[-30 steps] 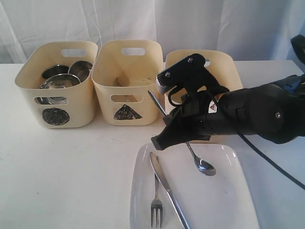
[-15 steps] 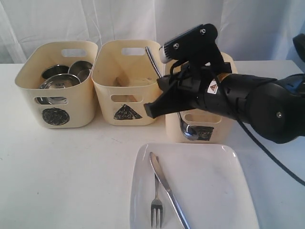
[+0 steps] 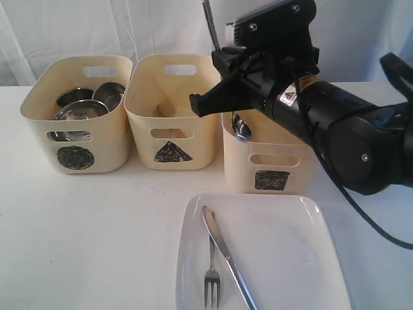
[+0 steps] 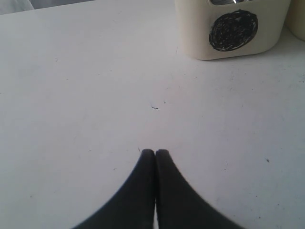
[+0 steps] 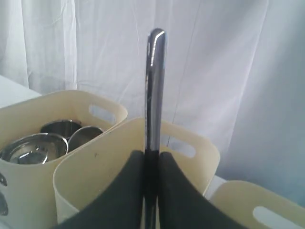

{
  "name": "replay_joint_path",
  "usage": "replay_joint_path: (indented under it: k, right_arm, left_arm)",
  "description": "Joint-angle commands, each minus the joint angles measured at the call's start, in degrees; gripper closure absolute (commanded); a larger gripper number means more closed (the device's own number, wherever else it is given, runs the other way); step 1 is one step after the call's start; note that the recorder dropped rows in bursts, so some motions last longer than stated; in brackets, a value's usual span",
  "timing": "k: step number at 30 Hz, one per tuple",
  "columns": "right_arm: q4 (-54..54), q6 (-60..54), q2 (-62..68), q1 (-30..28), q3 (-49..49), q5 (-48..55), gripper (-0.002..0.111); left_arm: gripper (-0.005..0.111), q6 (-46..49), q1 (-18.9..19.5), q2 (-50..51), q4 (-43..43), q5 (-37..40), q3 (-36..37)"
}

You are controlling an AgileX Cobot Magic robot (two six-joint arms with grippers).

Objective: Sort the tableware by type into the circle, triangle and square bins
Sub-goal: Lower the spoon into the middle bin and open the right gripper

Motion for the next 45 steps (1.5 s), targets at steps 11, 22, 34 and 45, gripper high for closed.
replay_joint_path:
  k: [11, 22, 34, 45]
  right_arm:
    - [-1.4, 0.5, 10.3, 0.0, -12.1, -6.2, 0.108]
    - [-1.4, 0.1, 18.6, 0.0, -20.4, -7.1, 0.108]
    - [-1.0, -2.3, 26.0, -0.1, -27.8, -9.2, 0.108]
    - [2.1, -2.6, 30.3, -0.1, -29.7, -8.2, 0.108]
  left_arm:
    - [0.107, 0.0, -0.2, -0.2, -0.4, -0.1, 0.2]
    - [0.107, 0.0, -0.2, -0.2, -0.4, -0.1, 0.2]
    - [0.107, 0.0, -0.2, -0.2, -0.4, -0.1, 0.2]
    - [0.107, 0.0, -0.2, -0.2, -0.4, -0.1, 0.2]
